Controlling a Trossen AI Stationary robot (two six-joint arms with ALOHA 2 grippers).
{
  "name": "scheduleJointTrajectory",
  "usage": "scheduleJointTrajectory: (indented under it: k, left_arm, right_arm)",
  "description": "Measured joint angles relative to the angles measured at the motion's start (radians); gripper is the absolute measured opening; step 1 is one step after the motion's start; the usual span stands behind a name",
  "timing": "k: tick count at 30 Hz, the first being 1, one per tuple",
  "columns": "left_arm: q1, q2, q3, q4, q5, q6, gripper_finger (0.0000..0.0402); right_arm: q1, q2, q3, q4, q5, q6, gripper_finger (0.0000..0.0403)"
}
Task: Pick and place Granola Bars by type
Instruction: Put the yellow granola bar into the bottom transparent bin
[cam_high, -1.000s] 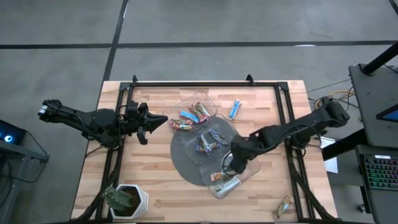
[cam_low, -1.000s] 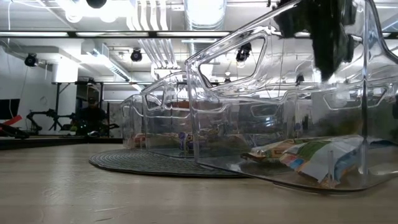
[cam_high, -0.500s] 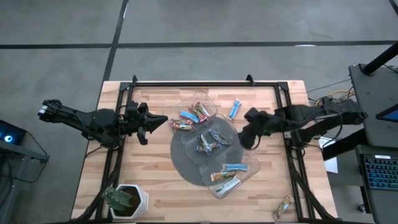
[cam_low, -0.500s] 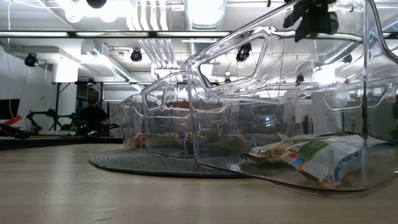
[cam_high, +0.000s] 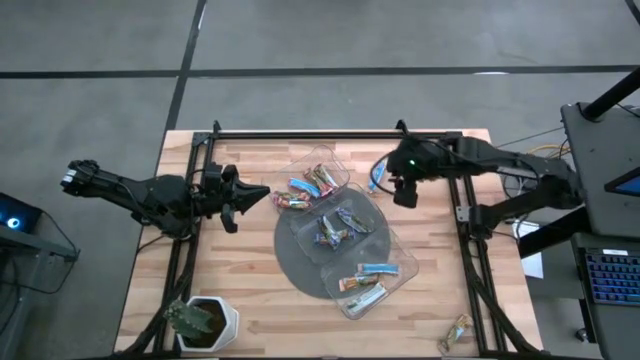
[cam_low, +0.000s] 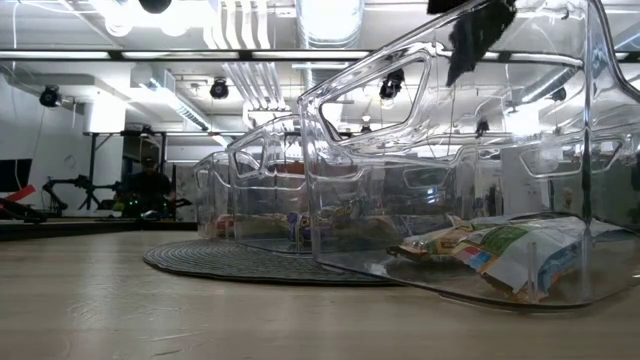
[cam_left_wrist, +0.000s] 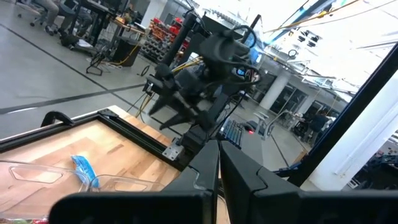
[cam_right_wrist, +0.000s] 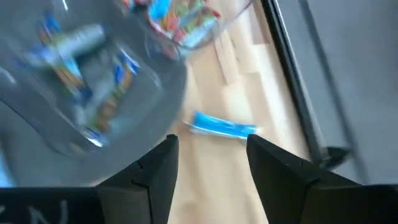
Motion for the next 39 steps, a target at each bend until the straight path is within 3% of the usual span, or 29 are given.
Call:
scheduleJointTrajectory:
  k: [7,19,30,39]
  left_arm:
    - [0.0,0.0,0.0,0.0,0.0,-0.002,0.0]
    - [0.001,0.0,0.0,-0.007,-0.019,0.022,0.0]
    - [0.001,0.0,-0.001,-0.025,-0.04,0.016,0.0]
    - [0.0,0.0,-0.001,-0.026,-0.04,0.007,0.0]
  right_arm:
    - [-0.091,0.085,-0.017,-0.002,-0.009,-0.42,0.018]
    - [-0.13,0.277,-0.078,0.05,-0.008,-0.87,0.018]
    - [-0.194,0.429,-0.098,0.164,-0.036,-0.879,0.018]
    - [-0.342,0.346,-0.1,0.172,-0.124,-0.793,0.018]
